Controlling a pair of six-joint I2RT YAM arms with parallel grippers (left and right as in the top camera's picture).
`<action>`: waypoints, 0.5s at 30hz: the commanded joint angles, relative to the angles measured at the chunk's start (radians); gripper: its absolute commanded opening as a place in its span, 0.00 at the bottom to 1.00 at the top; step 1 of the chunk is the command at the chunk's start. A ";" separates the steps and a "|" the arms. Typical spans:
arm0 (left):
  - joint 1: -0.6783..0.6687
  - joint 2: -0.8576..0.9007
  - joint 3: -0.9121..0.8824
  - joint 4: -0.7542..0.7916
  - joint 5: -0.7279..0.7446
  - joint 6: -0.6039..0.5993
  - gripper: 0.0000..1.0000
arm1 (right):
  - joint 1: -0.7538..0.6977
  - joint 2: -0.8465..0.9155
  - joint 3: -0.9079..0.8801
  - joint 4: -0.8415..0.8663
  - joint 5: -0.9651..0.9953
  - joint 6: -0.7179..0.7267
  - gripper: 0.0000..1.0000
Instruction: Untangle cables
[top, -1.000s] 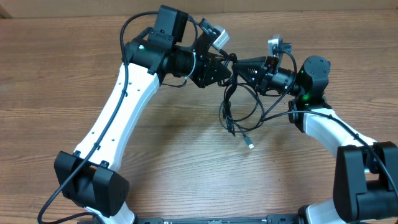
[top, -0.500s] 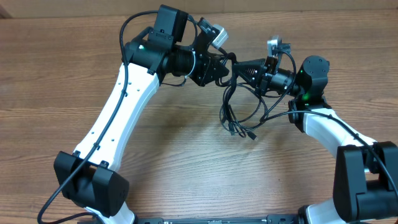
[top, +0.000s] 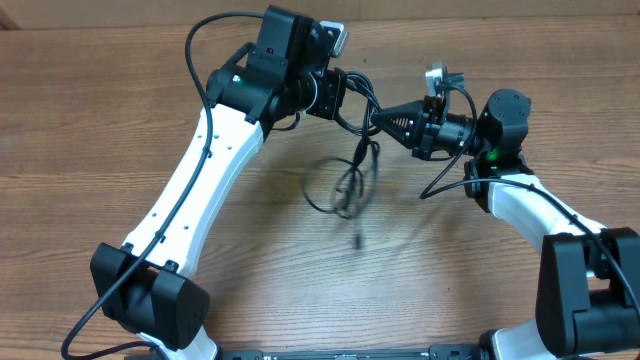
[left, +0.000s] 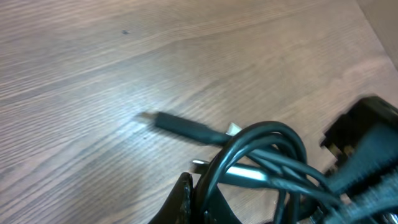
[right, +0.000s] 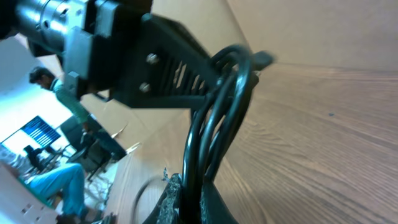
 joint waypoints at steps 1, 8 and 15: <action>0.019 0.006 0.017 0.021 -0.120 -0.054 0.04 | 0.005 -0.018 0.011 0.013 -0.094 -0.019 0.04; 0.019 0.006 0.017 0.002 -0.159 -0.054 0.04 | 0.005 -0.018 0.011 0.058 -0.085 -0.017 0.04; 0.020 0.006 0.017 -0.051 -0.121 -0.032 0.04 | -0.006 -0.018 0.011 -0.061 0.156 0.121 0.04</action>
